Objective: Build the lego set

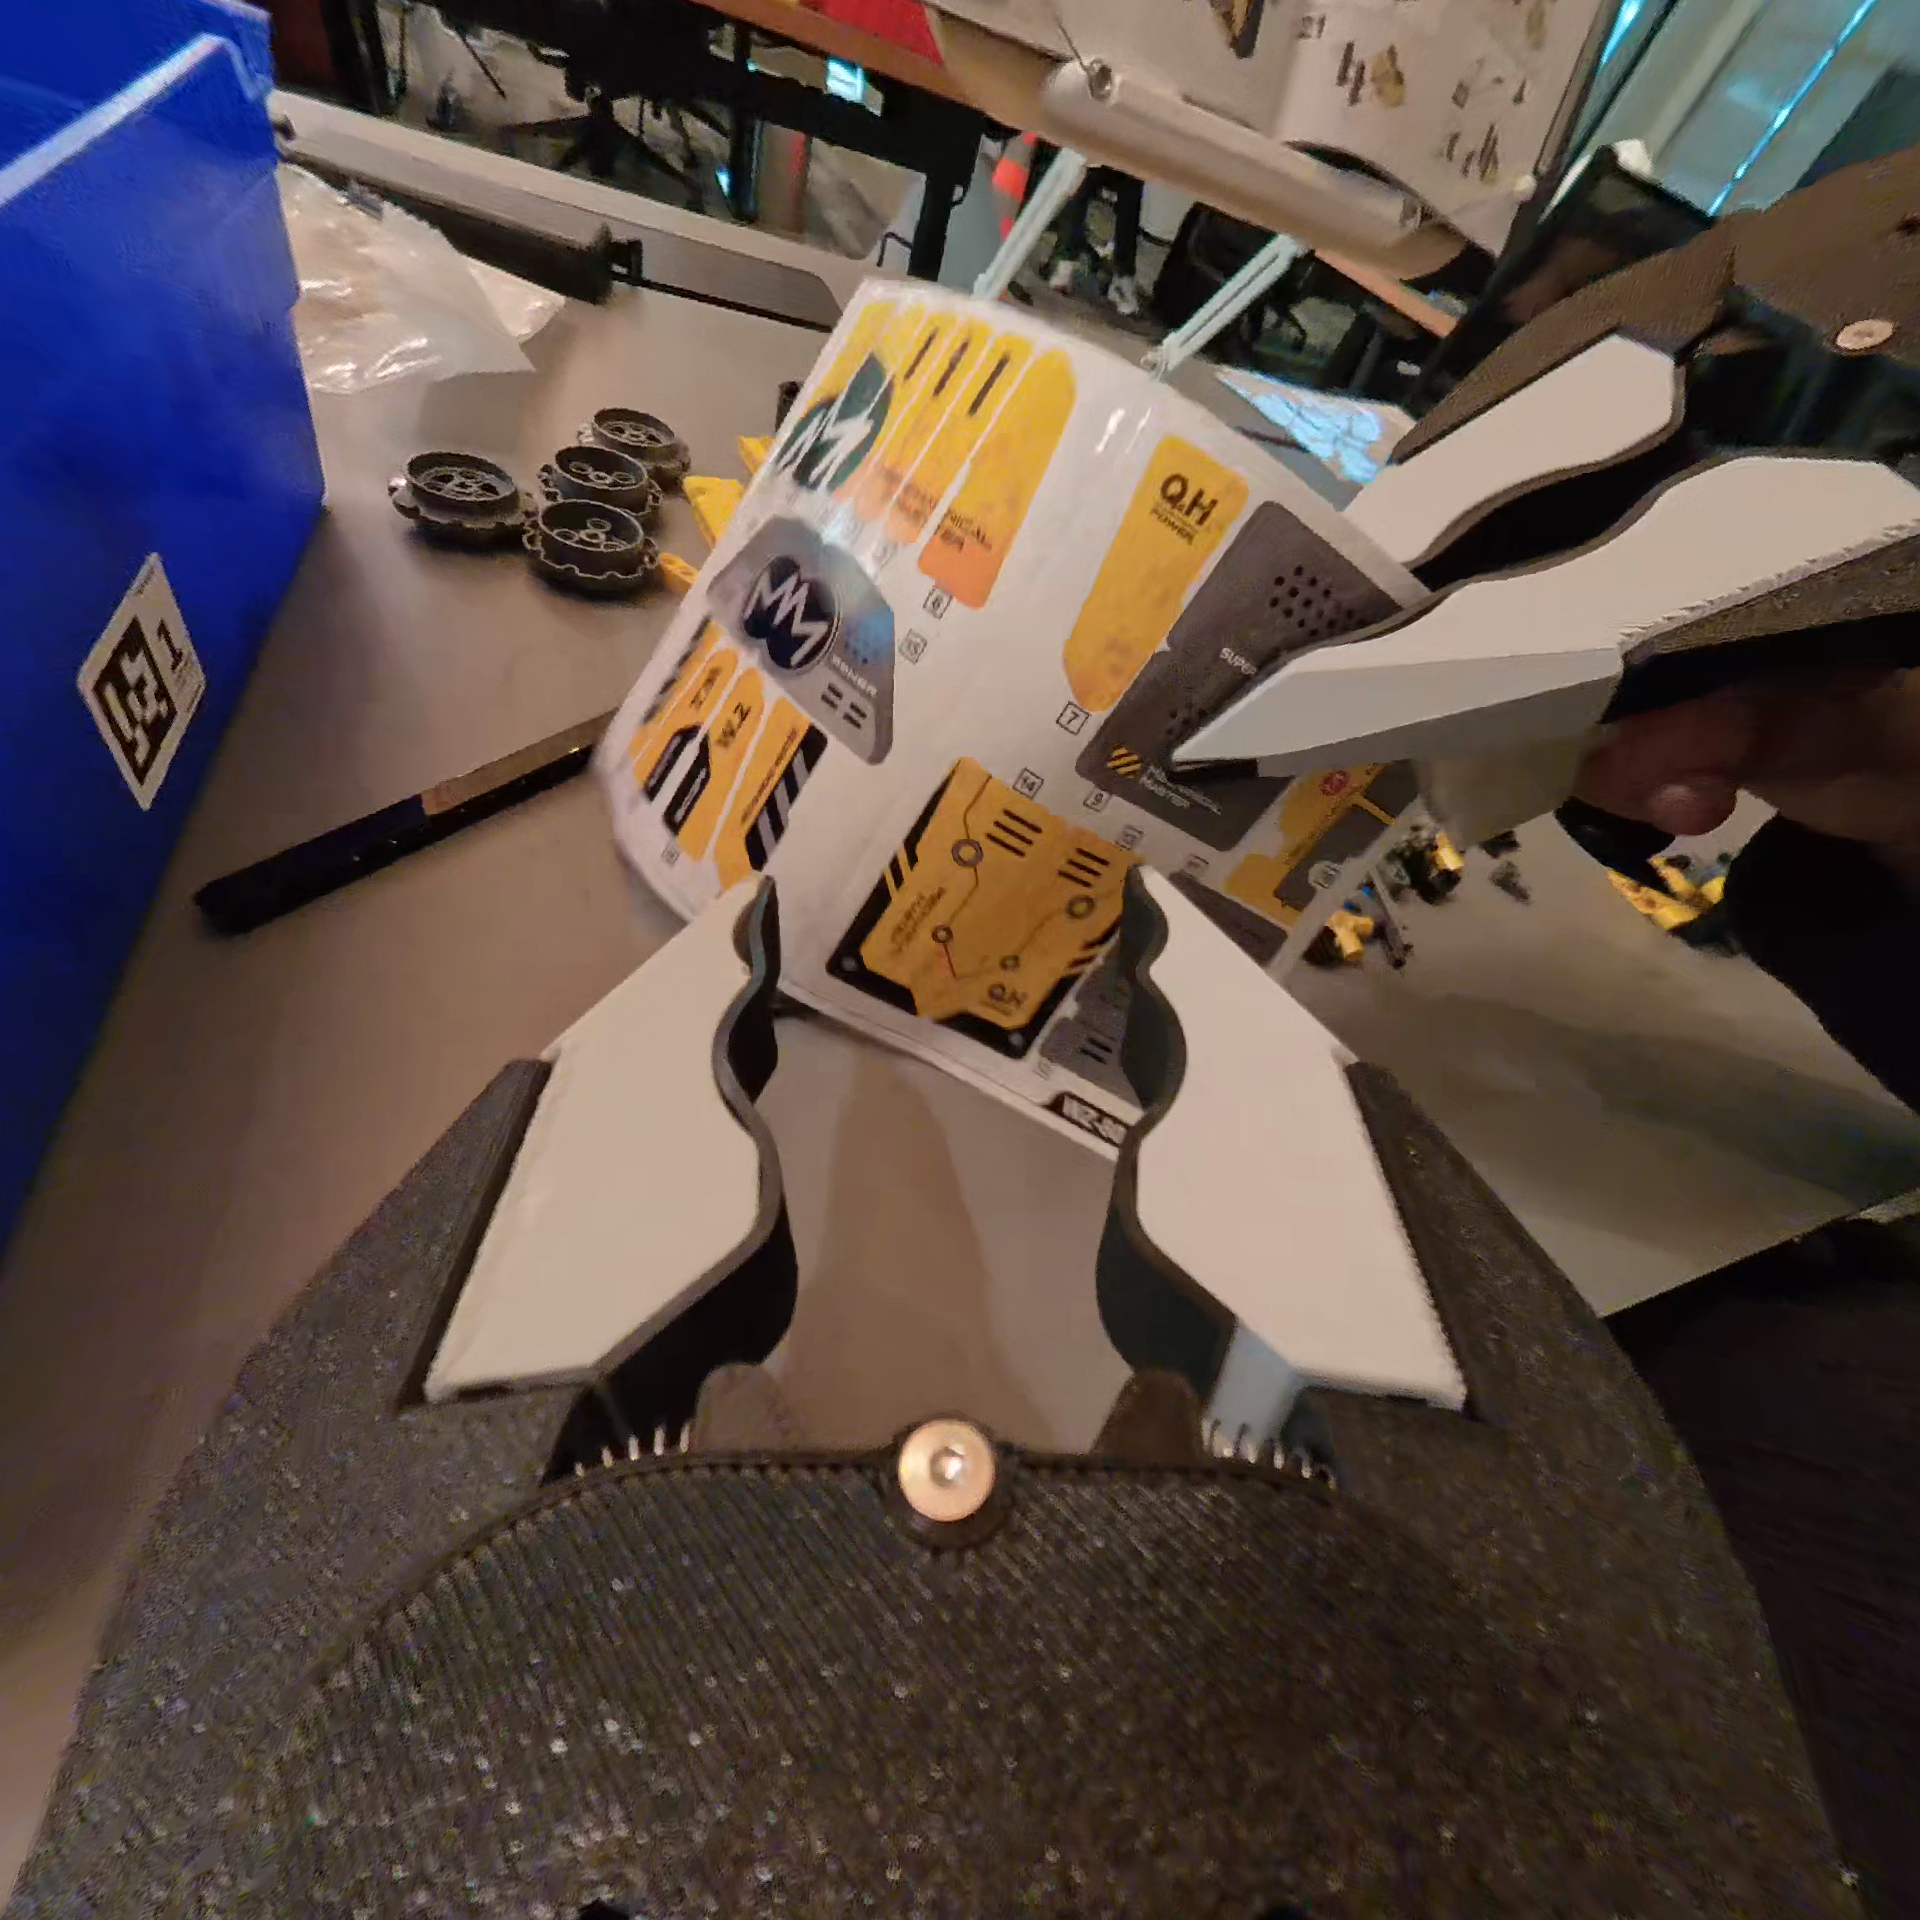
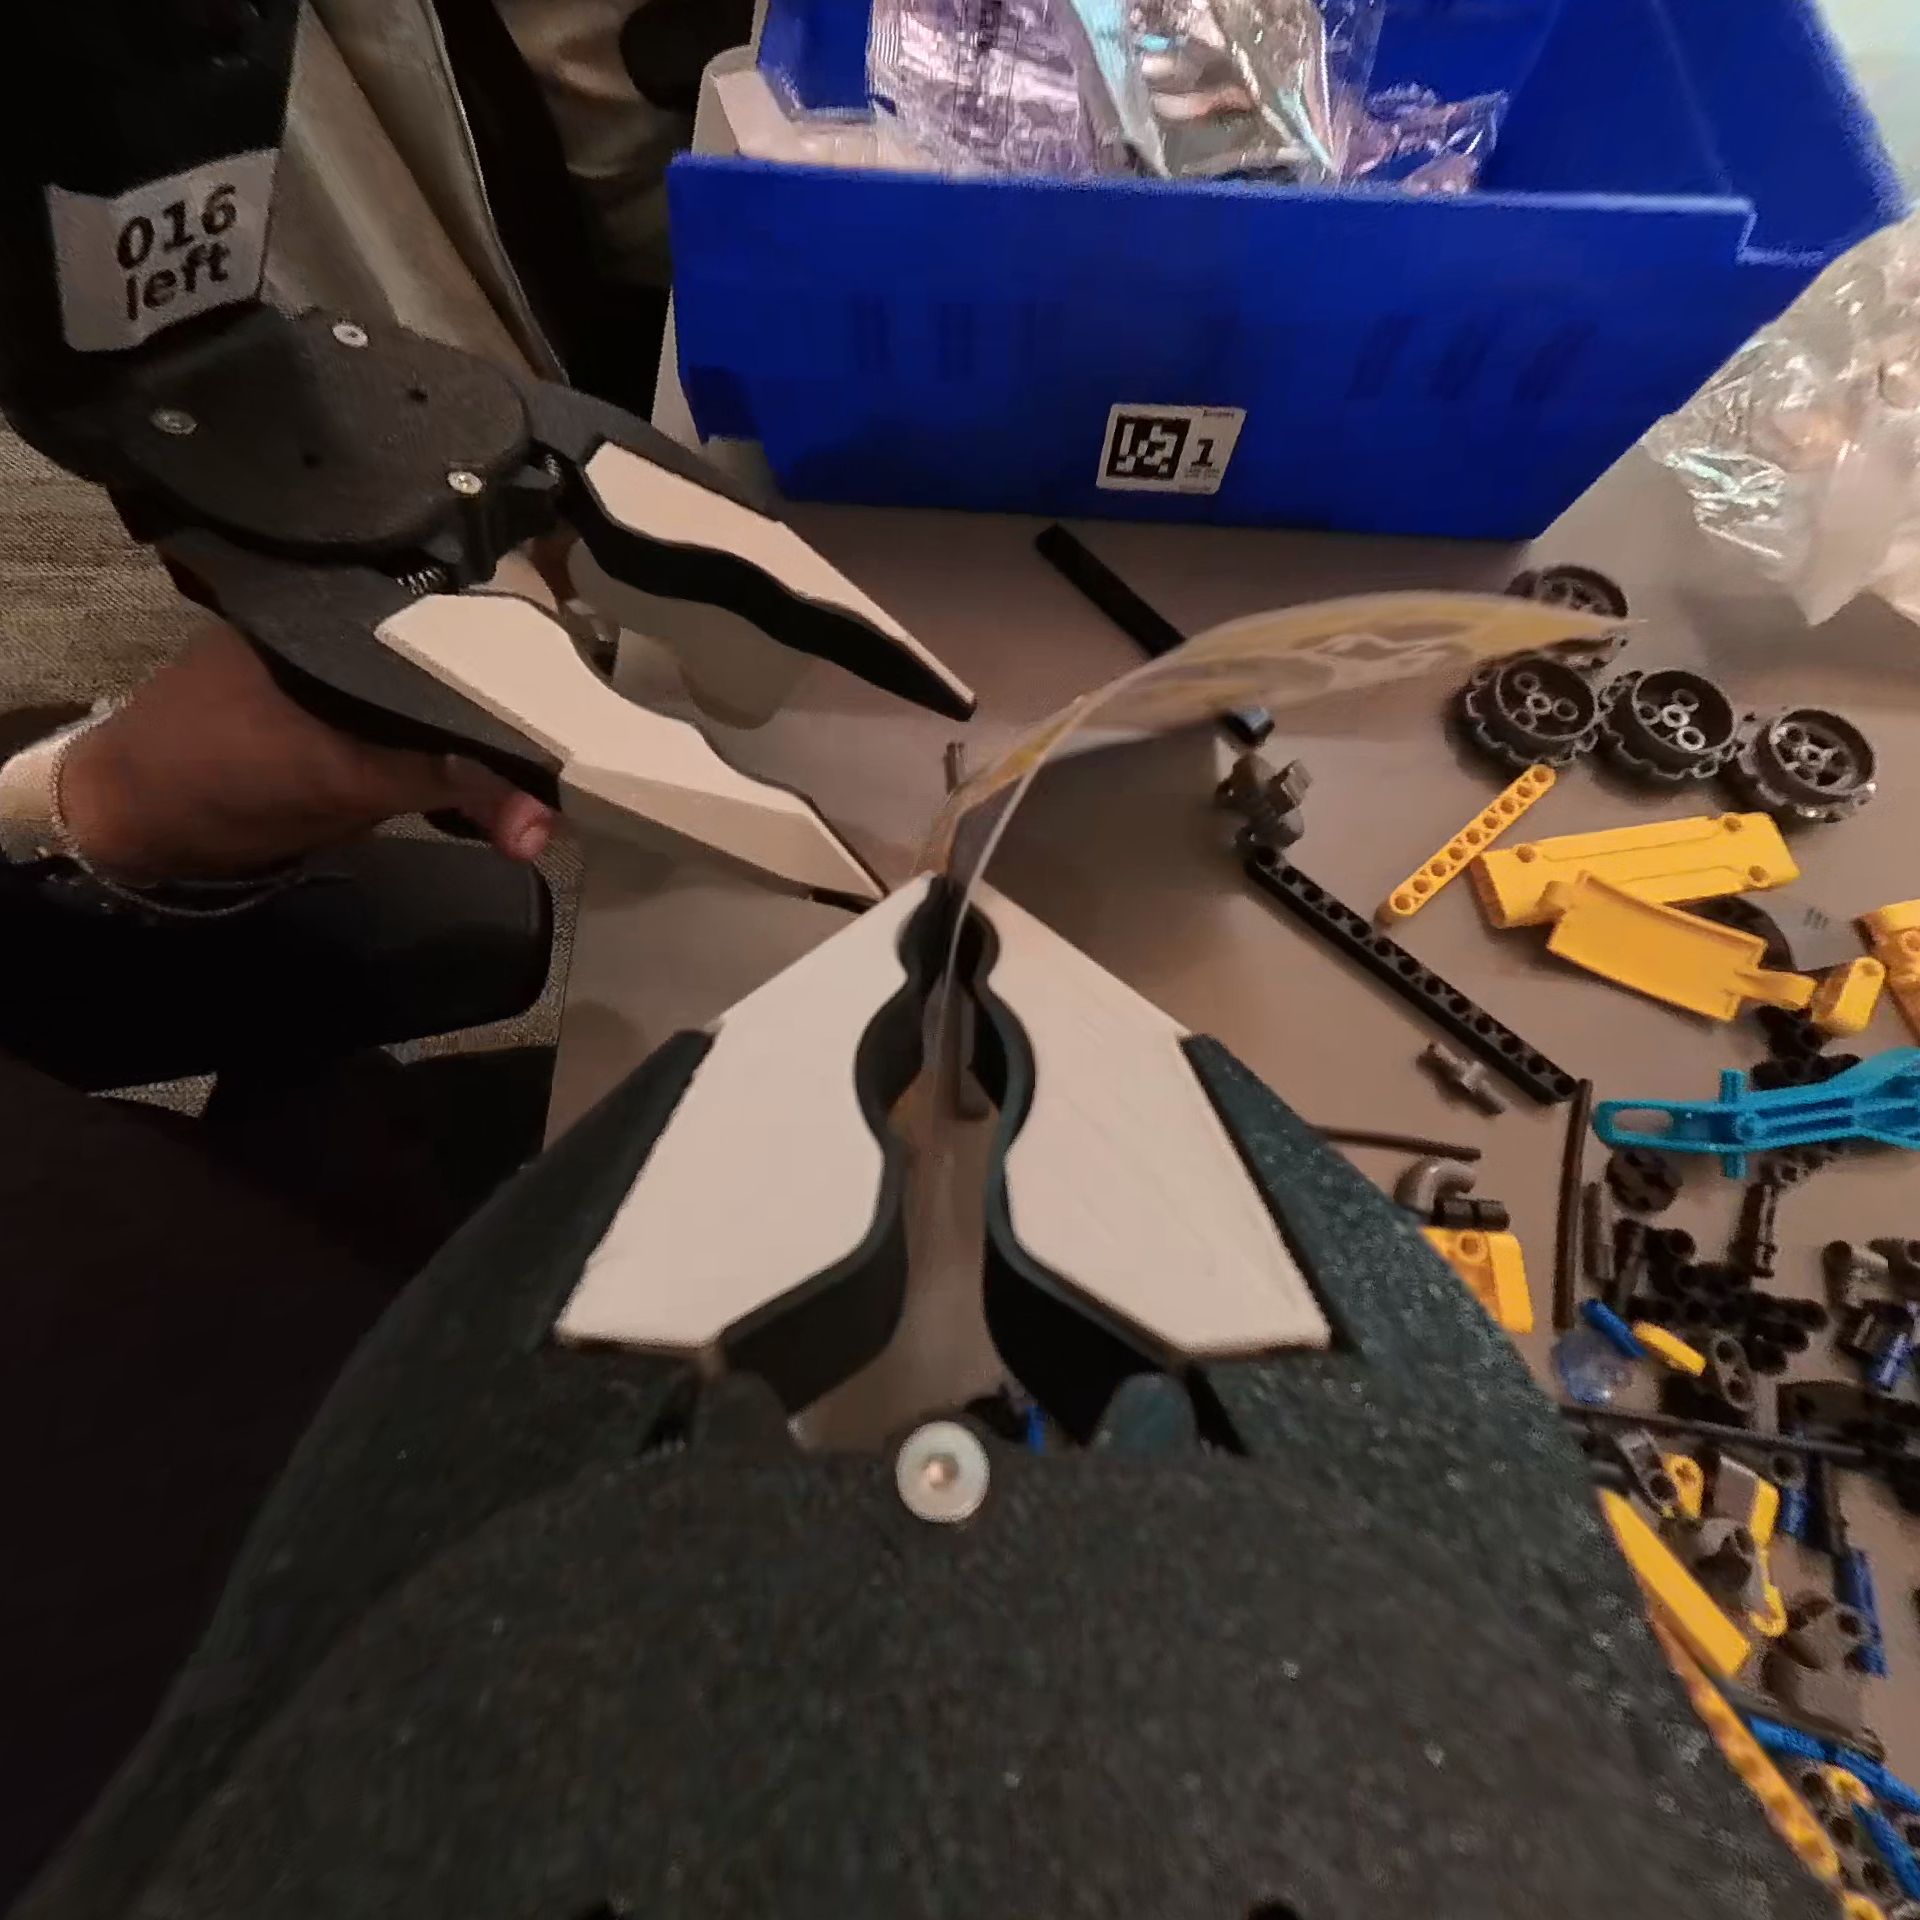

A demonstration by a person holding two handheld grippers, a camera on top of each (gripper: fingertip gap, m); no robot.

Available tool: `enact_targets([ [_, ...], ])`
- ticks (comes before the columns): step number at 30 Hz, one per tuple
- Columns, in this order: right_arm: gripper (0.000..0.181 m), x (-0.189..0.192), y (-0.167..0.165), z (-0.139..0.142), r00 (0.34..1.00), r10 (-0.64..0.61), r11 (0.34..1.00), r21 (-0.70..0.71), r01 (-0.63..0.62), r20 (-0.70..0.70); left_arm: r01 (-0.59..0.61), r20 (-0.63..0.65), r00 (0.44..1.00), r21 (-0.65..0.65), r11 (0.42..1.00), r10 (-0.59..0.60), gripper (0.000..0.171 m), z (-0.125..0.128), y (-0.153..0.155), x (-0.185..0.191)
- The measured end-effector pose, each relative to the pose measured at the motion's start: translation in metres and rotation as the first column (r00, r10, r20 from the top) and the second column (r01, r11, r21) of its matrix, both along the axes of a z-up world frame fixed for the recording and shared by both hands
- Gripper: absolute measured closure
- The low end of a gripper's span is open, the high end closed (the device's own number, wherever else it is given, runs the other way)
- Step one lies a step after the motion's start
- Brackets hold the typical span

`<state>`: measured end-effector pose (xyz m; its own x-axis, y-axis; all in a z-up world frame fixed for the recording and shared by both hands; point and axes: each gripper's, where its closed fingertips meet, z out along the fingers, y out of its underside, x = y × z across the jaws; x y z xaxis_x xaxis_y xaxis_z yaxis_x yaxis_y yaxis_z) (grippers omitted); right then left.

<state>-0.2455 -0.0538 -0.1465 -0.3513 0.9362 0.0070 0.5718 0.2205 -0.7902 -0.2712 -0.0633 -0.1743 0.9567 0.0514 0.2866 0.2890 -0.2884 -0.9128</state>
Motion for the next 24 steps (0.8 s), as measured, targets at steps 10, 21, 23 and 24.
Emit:
enact_targets([
  [10, 0.181, -0.034, -0.014, 0.029, 0.994, 0.043, 0.995, -0.087, -0.052, -0.101, -0.051, -0.038, 0.998, 0.014, 0.999, 0.051, 0.106, 0.016, -0.014, -0.014],
  [21, 0.179, -0.063, -0.045, -0.008, 0.998, 0.06, 0.981, -0.189, -0.053, 0.034, -0.124, -0.047, 0.992, -0.097, 0.987, 0.12, 0.094, 0.004, -0.042, -0.042],
  [23, 0.178, -0.064, -0.042, -0.012, 0.997, 0.042, 0.978, -0.206, -0.029, 0.057, -0.1, -0.005, 0.995, -0.133, 0.986, 0.101, 0.089, -0.009, -0.038, -0.04],
  [24, 0.178, -0.064, -0.039, -0.013, 0.997, 0.03, 0.977, -0.213, -0.015, 0.065, -0.085, 0.014, 0.996, -0.14, 0.987, 0.087, 0.087, -0.013, -0.036, -0.037],
])
